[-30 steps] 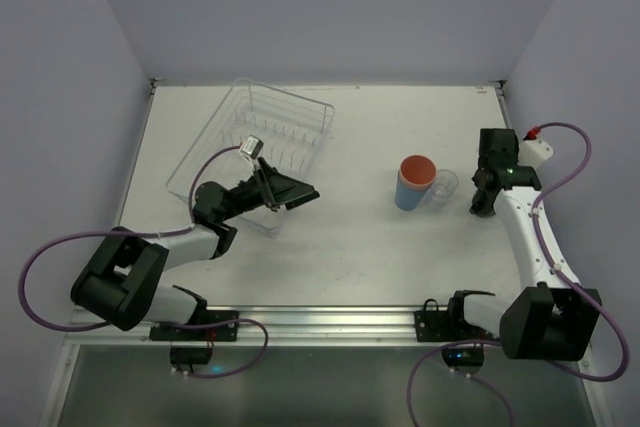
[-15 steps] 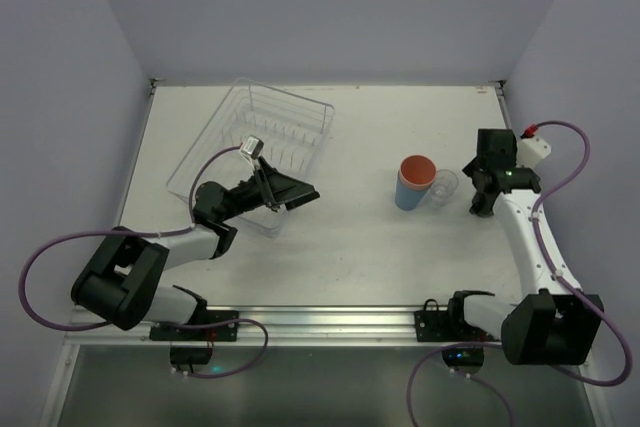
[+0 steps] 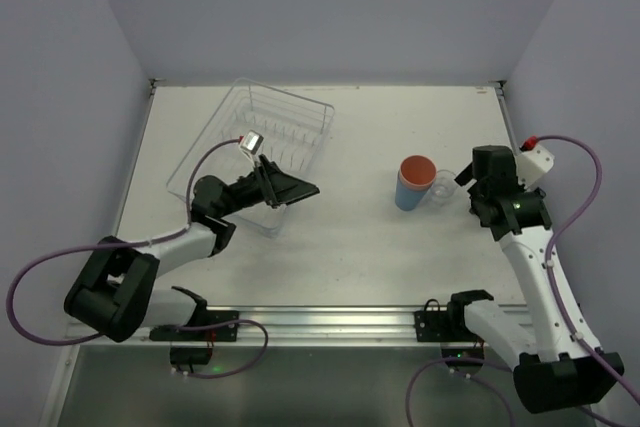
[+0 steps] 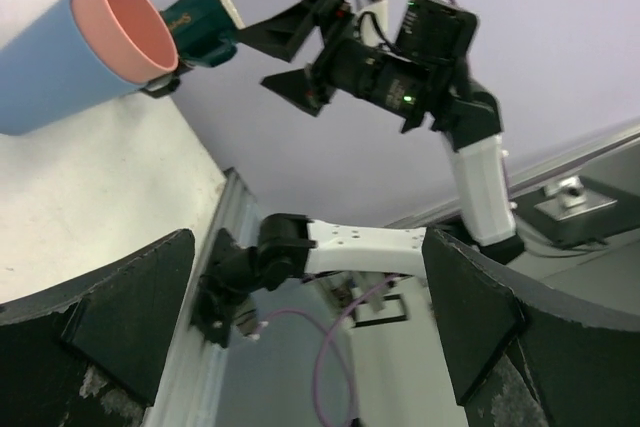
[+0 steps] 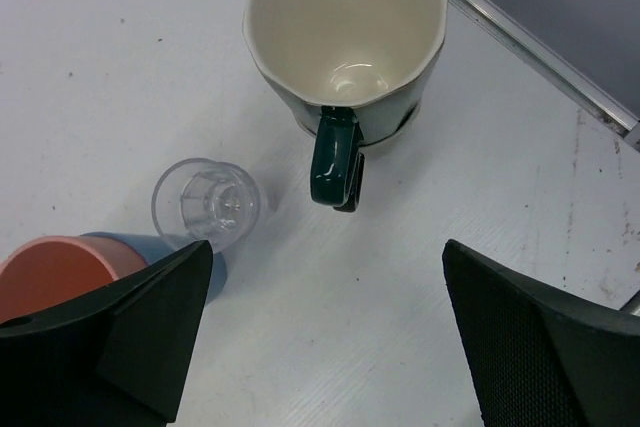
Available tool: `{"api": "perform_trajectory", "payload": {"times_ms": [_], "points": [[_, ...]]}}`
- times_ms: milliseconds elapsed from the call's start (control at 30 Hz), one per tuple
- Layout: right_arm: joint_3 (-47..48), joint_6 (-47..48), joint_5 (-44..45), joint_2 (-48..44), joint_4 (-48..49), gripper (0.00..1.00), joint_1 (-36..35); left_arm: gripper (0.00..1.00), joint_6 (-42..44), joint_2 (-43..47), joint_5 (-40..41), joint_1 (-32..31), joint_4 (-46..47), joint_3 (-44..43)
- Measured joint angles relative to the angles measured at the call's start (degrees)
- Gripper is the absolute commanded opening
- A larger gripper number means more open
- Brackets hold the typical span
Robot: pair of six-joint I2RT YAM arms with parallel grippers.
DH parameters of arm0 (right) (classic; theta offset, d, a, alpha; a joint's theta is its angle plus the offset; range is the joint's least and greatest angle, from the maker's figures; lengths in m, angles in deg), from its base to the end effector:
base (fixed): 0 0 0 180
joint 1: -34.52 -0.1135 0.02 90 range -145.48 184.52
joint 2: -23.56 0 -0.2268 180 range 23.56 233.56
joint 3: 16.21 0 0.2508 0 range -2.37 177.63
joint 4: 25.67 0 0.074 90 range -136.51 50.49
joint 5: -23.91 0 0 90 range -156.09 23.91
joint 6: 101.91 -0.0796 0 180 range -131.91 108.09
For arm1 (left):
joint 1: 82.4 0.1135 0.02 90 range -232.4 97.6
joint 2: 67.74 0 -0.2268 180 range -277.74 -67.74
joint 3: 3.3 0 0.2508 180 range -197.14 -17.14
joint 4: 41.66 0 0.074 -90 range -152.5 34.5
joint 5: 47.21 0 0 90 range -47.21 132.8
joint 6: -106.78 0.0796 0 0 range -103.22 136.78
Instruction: Unload the cups from the dish rack
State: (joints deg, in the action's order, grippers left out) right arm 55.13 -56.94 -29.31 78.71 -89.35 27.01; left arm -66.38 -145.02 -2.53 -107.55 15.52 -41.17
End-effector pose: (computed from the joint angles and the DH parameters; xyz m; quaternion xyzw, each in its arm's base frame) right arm 0.2286 -0.0179 0.2680 0.3927 0.8006 -0.1114 0.4386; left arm 0.2363 -0.1735 0.2152 0.0085 0.6266 -0.7373 0.2525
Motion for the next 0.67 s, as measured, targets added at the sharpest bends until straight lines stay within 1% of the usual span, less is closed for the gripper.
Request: {"api": "perform_trajectory", "payload": {"times_ms": [67, 167, 233, 300, 433, 667], "points": [[-0.2, 0.0, 0.0, -3.2, -1.1, 0.99, -0.8, 1.00, 4.1, 3.1, 0.2, 0.0, -5.7, -1.8], [-1.4, 0.4, -1.5, -8.0, -2.1, 0.99, -2.0, 1.00, 12.2, 8.9, 1.9, -0.1, -17.9, -5.8], [-2.6, 0.8, -3.9, -10.7, -2.3, 0.99, -2.5, 1.00, 17.7, 12.4, 4.1, -0.3, -26.2, -8.9], [-4.4, 1.2, -7.5, -13.0, -2.1, 0.99, -3.3, 1.00, 22.4, 14.9, 6.1, -0.5, -32.5, -10.8], [-8.4, 1.4, -15.3, -15.7, -1.1, 0.99, -5.8, 1.00, 27.7, 17.2, 8.7, -0.9, -41.1, -11.1], [-14.0, 1.6, -27.9, -22.6, 4.4, 0.99, -6.3, 1.00, 30.9, 20.5, 11.5, -1.2, -50.0, -9.2]]}}
